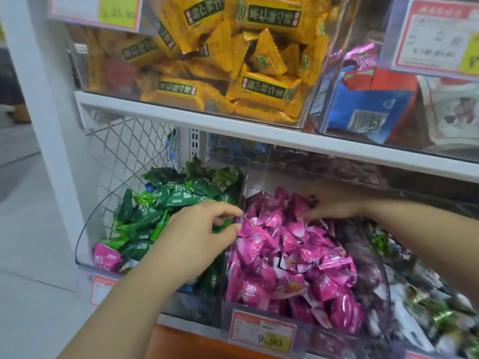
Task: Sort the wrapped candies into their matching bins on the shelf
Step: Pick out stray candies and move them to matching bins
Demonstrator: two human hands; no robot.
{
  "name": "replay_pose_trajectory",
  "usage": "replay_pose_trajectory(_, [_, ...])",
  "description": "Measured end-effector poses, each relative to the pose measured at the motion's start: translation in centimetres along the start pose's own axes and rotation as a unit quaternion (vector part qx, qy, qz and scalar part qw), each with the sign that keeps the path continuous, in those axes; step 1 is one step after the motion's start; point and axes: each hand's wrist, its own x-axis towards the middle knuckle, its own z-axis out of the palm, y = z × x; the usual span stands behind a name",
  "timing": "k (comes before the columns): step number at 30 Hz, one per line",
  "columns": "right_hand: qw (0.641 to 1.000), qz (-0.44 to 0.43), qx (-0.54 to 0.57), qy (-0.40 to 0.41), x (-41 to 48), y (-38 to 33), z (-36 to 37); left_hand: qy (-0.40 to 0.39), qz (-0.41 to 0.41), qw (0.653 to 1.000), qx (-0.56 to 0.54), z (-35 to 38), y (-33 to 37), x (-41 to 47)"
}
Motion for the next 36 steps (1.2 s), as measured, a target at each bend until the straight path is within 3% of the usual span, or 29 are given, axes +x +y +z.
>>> replay_pose_trajectory(5, [0.994, -0.061, 0.079, 0.051, -0.1, -3.9, -0.3, 0.001, -0.004, 1.000, 0.004, 0.1, 0.1, 0.0])
replay_pose_trajectory(7, [0.991, -0.096, 0.090, -0.021, 0.8, -6.5, 0.5, 0.004, -0.003, 1.000, 0.008, 0.2, 0.1, 0.1])
replay_pose_trajectory(10, [0.988, -0.078, 0.018, -0.128, 2.2, -8.3, 1.6, 0.006, -0.002, 1.000, 0.014, 0.1, 0.2, 0.1])
replay_pose_trajectory(15, [0.981, -0.052, 0.007, -0.186, 2.4, -7.5, 1.3, -0.005, -0.006, 1.000, 0.010, 0.0, 0.1, -0.1])
replay_pose_trajectory(24, [0.981, -0.056, -0.036, -0.180, 0.9, -6.5, 1.1, -0.013, -0.007, 1.000, 0.006, -0.3, -0.4, -0.1])
replay_pose_trajectory(36, [0.996, -0.017, -0.041, -0.079, -2.9, -5.1, 0.5, -0.012, 0.000, 1.000, -0.005, -0.3, -0.5, -0.1])
